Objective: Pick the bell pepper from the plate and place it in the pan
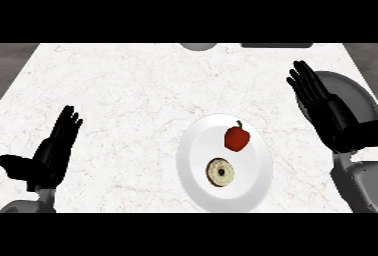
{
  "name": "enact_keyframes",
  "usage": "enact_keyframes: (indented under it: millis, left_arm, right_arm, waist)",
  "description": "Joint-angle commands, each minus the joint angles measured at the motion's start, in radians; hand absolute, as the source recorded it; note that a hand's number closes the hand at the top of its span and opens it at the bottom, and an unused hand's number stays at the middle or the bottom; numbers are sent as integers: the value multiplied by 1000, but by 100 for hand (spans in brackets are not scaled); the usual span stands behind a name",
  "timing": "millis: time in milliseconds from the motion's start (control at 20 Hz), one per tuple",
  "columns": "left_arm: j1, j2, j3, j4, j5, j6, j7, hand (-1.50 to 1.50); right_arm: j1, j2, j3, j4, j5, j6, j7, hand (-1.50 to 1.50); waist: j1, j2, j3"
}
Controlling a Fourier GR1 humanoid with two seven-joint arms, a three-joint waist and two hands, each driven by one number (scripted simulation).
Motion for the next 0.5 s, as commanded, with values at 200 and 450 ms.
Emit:
enact_keyframes:
  millis: [200,450]
  left_arm:
    - [-78,-57,-134,-83,-3,-52,146,0]
    - [-95,-124,-199,-80,25,-68,223,0]
  right_arm:
    - [-277,-33,171,168,384,-177,212,150]
    - [-296,-127,282,244,762,-345,240,-150]
  waist:
    - [36,39,1]
    - [16,38,2]
